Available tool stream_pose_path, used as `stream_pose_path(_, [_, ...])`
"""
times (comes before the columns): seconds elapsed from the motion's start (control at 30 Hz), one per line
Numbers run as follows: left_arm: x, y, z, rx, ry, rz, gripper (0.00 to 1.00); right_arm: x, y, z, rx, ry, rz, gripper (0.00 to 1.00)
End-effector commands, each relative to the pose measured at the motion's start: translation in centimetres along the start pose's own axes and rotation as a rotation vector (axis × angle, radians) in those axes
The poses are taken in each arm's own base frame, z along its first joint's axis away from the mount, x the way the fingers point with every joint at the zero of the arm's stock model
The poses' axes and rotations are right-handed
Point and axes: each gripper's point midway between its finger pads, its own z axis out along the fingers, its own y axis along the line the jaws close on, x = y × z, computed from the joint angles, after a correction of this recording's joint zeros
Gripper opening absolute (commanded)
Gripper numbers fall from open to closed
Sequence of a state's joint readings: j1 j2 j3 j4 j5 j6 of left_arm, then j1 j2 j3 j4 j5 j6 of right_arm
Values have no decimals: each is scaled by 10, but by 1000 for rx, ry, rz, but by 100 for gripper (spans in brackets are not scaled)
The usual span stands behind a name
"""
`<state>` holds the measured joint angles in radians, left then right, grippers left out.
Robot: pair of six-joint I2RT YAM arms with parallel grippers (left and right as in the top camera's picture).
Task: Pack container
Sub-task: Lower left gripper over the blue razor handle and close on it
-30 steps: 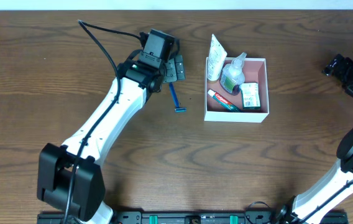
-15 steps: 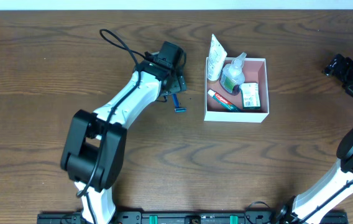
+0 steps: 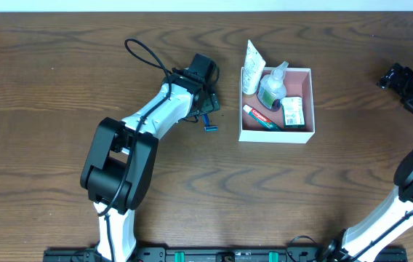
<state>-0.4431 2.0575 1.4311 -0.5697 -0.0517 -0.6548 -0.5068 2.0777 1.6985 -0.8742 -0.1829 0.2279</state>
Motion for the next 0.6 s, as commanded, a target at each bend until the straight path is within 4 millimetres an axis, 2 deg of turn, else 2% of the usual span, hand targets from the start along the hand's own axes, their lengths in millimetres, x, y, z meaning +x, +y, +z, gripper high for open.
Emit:
stream_pose_path(0.0, [7,6,5,-20,24,-12,98,-3,0,-10,-1,-20,11,99])
stream_pose_path(0.57, [15,16,5,-64,56,-5,99,-3,0,-10,-1,-20,11,99])
